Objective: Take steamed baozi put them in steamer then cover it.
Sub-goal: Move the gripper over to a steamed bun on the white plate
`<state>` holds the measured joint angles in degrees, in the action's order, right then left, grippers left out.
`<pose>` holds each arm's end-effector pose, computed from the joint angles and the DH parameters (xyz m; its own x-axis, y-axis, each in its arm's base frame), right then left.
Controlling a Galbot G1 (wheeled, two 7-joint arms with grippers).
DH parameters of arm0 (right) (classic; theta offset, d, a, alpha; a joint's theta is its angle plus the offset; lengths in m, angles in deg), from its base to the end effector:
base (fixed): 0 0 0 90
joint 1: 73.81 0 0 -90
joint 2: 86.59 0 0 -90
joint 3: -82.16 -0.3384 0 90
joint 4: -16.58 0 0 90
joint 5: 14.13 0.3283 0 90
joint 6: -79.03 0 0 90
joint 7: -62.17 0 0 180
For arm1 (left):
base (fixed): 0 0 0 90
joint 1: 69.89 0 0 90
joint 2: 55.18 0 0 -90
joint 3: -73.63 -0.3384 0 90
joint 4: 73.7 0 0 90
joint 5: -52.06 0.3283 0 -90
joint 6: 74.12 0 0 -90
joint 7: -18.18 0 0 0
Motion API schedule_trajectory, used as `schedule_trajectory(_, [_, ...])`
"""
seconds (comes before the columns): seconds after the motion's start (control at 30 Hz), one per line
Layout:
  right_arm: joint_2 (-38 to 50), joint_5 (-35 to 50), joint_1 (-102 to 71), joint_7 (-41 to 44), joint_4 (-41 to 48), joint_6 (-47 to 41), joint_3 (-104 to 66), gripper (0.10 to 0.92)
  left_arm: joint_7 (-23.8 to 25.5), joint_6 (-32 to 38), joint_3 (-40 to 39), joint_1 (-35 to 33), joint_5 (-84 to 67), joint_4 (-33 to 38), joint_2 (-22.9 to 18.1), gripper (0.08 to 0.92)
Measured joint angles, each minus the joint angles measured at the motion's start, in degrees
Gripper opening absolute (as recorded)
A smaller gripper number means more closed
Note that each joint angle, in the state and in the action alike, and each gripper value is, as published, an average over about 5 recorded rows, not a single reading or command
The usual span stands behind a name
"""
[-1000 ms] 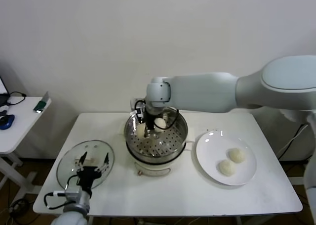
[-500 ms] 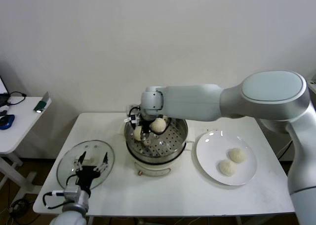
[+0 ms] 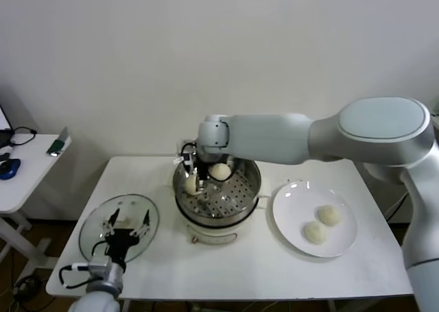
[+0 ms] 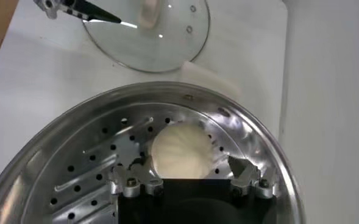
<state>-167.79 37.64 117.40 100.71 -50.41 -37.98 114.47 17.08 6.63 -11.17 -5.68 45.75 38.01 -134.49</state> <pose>0.5222 0.1810 -0.0612 -0.2517 -0.2690 0.9297 -0.9395 -0.1629 -0.3015 0.1830 0.0674 -0.3195 -0.9747 -0.0486 0.2182 -0.0268 0.9945 0.1014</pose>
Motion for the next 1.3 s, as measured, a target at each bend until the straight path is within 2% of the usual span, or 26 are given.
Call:
schedule_trajectory(0.4, [15.8, 2.8, 16.6, 7.0, -12.5, 4.1, 10.3, 0.823, 0.4, -1.0, 0.2, 0.4, -0.1, 0.8, 0.4, 0.823])
schedule_trajectory(0.7, [29.0, -2.2, 22.8, 8.3, -21.5, 6.3, 21.3, 0.823, 0.4, -1.2, 0.4, 0.5, -0.2, 1.0, 0.3, 0.823])
schedule_trajectory(1.3, [41.1, -16.2, 7.5, 4.2, -22.1, 4.0, 18.4, 0.823, 0.4, -0.9, 1.1, -0.8, 0.0, 1.1, -0.2, 0.823])
